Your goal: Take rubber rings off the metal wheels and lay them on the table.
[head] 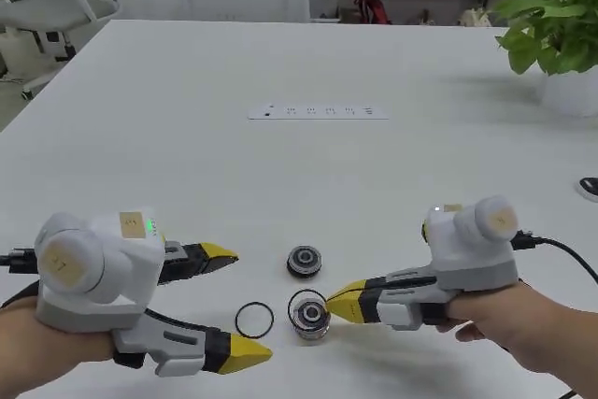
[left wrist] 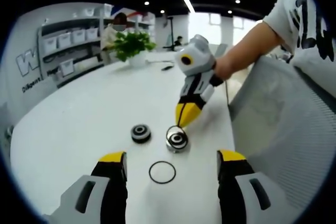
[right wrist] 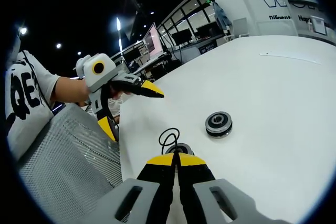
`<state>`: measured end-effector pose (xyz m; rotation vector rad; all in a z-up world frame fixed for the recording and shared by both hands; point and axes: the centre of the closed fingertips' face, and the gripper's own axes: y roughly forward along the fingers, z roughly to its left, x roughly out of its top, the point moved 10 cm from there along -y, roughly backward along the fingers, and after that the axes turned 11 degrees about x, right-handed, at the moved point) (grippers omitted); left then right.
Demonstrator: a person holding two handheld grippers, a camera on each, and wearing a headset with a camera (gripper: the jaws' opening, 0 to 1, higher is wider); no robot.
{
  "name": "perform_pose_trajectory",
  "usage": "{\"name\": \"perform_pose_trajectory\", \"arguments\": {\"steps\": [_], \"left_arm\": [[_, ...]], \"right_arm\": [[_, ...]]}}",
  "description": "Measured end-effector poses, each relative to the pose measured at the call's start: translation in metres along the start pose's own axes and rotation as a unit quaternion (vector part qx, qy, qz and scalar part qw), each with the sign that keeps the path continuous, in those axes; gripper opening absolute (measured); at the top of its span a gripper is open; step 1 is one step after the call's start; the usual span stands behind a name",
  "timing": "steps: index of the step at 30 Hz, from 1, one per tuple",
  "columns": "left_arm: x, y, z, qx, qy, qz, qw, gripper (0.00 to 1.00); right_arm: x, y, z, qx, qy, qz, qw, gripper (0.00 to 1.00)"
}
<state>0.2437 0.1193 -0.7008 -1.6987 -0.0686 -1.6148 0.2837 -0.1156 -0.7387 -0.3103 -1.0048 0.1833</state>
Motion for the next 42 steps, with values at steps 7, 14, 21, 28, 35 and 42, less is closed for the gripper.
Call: {"name": "perform_pose_trajectory", "arguments": {"steps": [7, 14, 21, 28, 35, 42], "left_arm": [[-0.002, -0.004, -0.001, 0.004, -0.002, -0.001, 1.0, 0.72], [-0.002, -0.008, -0.001, 0.008, -0.002, -0.002, 1.0, 0.74], [-0.005, -0.012, -0.001, 0.009, 0.002, 0.0, 1.0, 0.75], [-0.006, -0.014, 0.001, 0.011, -0.002, 0.001, 0.9999, 0.77], [-0.007, -0.017, 0.0, 0.013, -0.005, 0.001, 0.9999, 0.79], [-0.009, -0.02, 0.002, 0.016, -0.009, 0.002, 0.9998, 0.8]], "right_arm": [[0.003, 0.0, 0.002, 0.003, -0.003, 0.0, 1.0, 0.0], [0.01, 0.003, 0.005, 0.009, -0.008, -0.002, 0.9999, 0.0], [0.015, 0.008, 0.006, 0.016, -0.013, -0.003, 0.9998, 0.0], [0.019, 0.012, 0.006, 0.02, -0.014, -0.002, 0.9997, 0.0], [0.022, 0.019, 0.007, 0.026, -0.016, -0.001, 0.9995, 0.0], [0.024, 0.027, 0.007, 0.032, -0.018, 0.003, 0.9993, 0.0]]}}
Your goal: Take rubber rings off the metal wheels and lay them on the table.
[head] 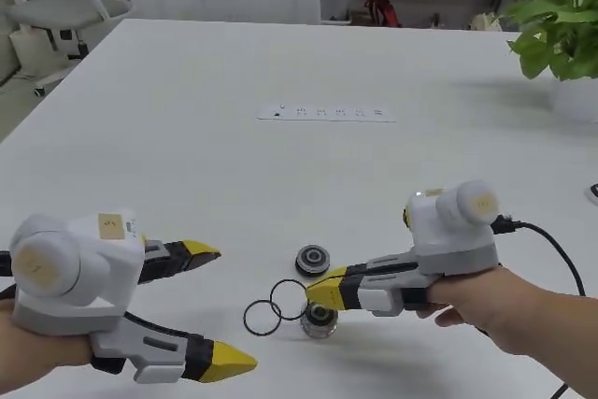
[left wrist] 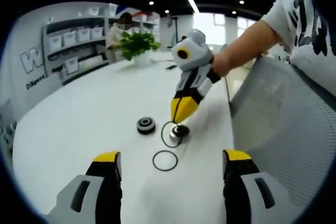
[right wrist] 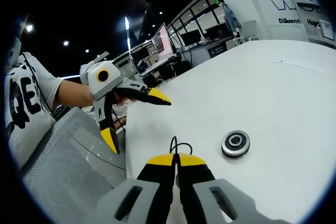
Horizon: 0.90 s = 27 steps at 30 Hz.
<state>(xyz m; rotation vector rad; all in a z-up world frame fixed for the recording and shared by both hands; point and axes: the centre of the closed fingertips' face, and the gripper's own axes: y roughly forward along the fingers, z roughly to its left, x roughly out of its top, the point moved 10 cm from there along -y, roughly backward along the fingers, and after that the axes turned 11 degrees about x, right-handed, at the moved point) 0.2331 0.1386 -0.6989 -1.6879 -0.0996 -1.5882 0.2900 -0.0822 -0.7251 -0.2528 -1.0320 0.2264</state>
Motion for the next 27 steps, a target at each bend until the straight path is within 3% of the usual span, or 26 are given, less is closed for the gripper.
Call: {"name": "perform_pose_trajectory", "arguments": {"steps": [27], "left_arm": [[-0.005, -0.008, -0.001, 0.007, -0.004, 0.004, 1.0, 0.83]], "right_arm": [[-0.004, 0.022, 0.004, 0.016, 0.001, 0.023, 0.9996, 0.0]]}}
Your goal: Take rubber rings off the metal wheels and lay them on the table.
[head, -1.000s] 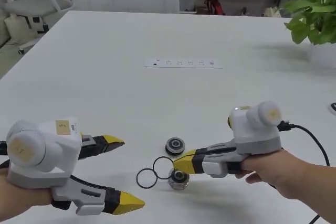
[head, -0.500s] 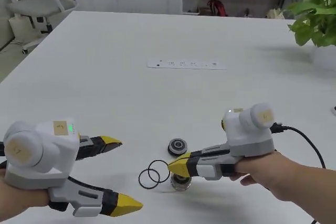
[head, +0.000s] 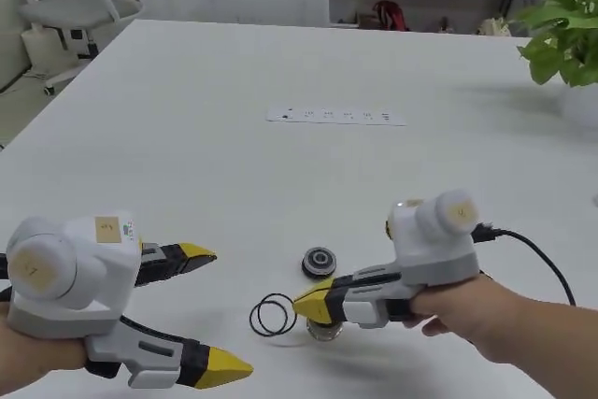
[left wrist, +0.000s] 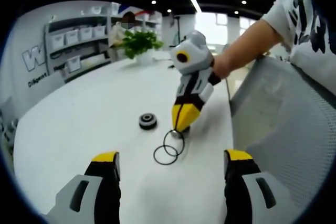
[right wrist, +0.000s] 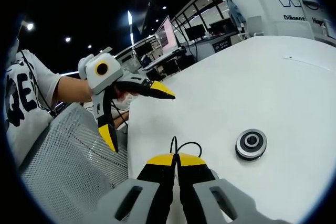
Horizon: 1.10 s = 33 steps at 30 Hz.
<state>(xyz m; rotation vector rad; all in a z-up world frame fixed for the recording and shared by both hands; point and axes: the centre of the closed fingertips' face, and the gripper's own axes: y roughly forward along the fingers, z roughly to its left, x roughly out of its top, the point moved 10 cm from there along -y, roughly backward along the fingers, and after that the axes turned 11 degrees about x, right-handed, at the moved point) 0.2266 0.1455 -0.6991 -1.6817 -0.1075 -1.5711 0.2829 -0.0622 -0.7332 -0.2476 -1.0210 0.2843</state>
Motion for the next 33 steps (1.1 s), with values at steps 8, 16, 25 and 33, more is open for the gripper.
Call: {"name": "perform_pose_trajectory", "arguments": {"steps": [8, 16, 25, 33], "left_arm": [[0.0, -0.001, 0.002, 0.001, 0.001, 0.0, 1.0, 0.82], [-0.002, -0.002, 0.002, 0.002, 0.001, 0.002, 1.0, 0.82], [-0.002, -0.002, 0.002, 0.001, 0.003, 0.004, 1.0, 0.82], [-0.003, -0.002, 0.001, 0.0, 0.0, 0.005, 1.0, 0.82]], "right_arm": [[-0.003, 0.004, 0.0, 0.002, 0.0, 0.009, 1.0, 0.0], [-0.006, 0.009, 0.001, 0.004, 0.003, 0.02, 0.9998, 0.0], [-0.007, 0.012, 0.001, 0.007, 0.005, 0.024, 0.9997, 0.0], [-0.009, 0.013, 0.001, 0.004, 0.003, 0.03, 0.9995, 0.0]]}}
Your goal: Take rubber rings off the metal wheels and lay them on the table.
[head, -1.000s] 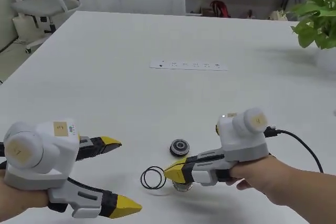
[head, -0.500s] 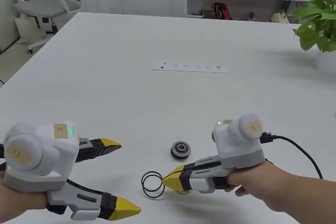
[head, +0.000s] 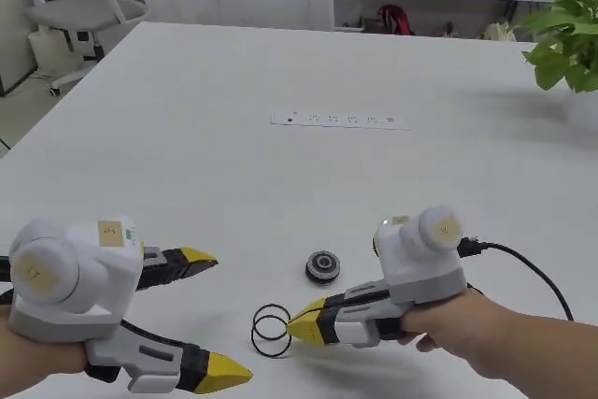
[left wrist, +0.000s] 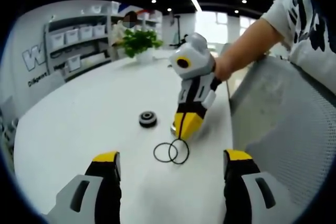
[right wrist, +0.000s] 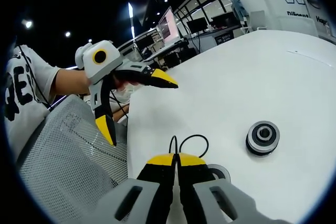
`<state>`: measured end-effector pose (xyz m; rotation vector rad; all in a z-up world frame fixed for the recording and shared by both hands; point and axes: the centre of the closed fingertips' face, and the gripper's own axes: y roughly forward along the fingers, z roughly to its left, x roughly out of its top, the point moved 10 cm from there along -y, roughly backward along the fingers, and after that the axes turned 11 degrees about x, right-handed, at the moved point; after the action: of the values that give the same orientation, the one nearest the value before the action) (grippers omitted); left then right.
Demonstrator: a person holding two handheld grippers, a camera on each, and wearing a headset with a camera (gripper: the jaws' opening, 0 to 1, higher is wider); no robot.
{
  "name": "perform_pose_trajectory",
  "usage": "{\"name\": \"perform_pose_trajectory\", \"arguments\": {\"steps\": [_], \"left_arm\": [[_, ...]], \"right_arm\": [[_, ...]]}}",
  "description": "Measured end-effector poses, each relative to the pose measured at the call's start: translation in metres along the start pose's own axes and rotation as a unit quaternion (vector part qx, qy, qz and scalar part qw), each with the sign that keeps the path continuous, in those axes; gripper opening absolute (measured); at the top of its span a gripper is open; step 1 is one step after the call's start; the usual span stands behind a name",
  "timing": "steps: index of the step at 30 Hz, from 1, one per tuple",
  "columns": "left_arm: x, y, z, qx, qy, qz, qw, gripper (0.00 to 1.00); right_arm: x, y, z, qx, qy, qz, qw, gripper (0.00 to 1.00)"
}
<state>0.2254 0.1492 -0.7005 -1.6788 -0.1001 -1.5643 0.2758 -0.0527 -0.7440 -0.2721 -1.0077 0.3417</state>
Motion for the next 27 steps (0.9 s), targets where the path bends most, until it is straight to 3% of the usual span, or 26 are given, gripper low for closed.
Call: {"name": "perform_pose_trajectory", "arguments": {"steps": [16, 27], "left_arm": [[0.0008, 0.0015, 0.0007, -0.001, -0.003, 0.0, 1.0, 0.81], [0.0004, 0.0015, 0.0012, 0.0, -0.004, 0.0, 1.0, 0.81]], "right_arm": [[-0.0005, -0.0009, -0.0029, -0.013, -0.009, 0.001, 0.9999, 0.0], [0.0022, 0.0014, -0.0033, -0.018, -0.022, 0.001, 0.9996, 0.08]]}}
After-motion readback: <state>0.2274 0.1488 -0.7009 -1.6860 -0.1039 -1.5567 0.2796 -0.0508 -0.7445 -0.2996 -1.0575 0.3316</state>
